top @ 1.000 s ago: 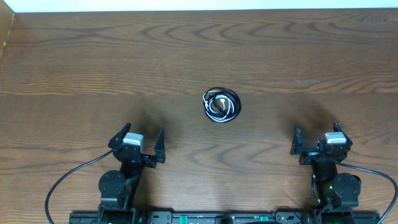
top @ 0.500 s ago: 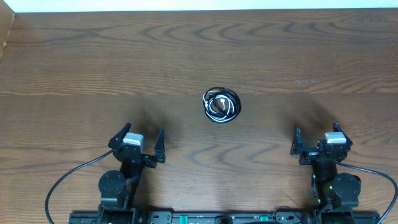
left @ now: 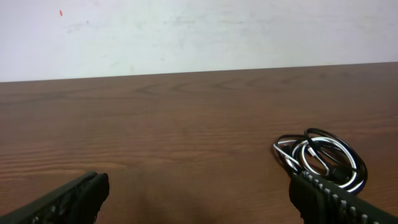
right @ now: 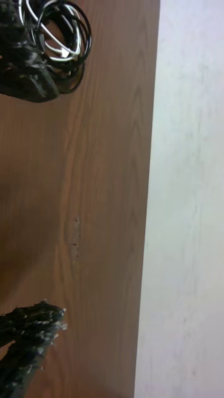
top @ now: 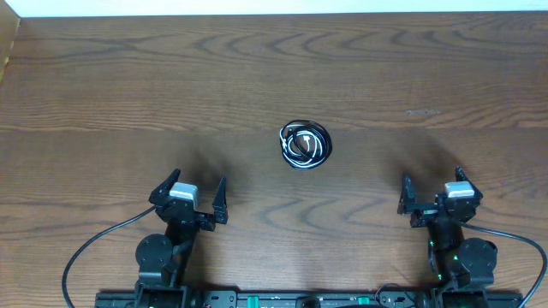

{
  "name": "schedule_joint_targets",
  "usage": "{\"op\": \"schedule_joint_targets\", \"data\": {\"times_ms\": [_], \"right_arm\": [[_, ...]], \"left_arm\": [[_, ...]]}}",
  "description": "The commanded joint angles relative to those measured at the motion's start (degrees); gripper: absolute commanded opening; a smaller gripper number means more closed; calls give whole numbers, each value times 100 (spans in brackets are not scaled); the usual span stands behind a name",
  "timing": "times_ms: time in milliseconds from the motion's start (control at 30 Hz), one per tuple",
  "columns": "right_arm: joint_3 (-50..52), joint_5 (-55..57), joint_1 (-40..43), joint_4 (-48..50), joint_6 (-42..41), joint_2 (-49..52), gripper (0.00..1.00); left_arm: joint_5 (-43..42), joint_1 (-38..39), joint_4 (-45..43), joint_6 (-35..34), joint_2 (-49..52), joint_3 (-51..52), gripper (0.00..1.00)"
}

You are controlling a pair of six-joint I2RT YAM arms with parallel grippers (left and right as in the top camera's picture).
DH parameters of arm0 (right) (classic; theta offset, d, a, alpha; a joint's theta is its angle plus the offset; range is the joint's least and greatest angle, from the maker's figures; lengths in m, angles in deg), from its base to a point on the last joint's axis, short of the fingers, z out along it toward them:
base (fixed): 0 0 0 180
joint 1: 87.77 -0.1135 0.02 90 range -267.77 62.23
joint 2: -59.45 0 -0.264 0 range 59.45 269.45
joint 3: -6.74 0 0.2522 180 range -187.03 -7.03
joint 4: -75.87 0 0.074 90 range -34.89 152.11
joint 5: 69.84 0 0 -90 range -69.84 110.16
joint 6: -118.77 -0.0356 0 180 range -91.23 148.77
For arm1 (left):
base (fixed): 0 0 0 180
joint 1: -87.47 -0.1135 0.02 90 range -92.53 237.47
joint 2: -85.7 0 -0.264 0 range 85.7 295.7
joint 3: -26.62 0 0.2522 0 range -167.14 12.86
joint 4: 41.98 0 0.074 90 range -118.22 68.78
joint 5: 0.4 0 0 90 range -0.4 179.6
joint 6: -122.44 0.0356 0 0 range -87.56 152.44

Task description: Untangle cables

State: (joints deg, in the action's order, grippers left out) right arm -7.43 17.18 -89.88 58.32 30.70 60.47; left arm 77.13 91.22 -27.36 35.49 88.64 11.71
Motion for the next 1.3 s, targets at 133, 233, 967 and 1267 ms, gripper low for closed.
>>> {"op": "schedule_joint_targets", "data": {"times_ms": [133, 233, 967, 1267], "right_arm": [[9, -459, -35, 52, -59, 11, 99], [7, -560, -35, 109, -59, 11, 99], [-2122, -1987, -33, -404, -59, 2050, 99], [-4251, -2516, -33, -1884, -55, 4336, 99]], "left_arm": [[-9, -9, 205, 55, 2, 92, 98], [-7, -9, 205, 55, 2, 92, 98], [-640, -9, 1961, 168, 3213, -3359, 98], [-1613, -2, 3276, 166, 5090, -5565, 98]]}}
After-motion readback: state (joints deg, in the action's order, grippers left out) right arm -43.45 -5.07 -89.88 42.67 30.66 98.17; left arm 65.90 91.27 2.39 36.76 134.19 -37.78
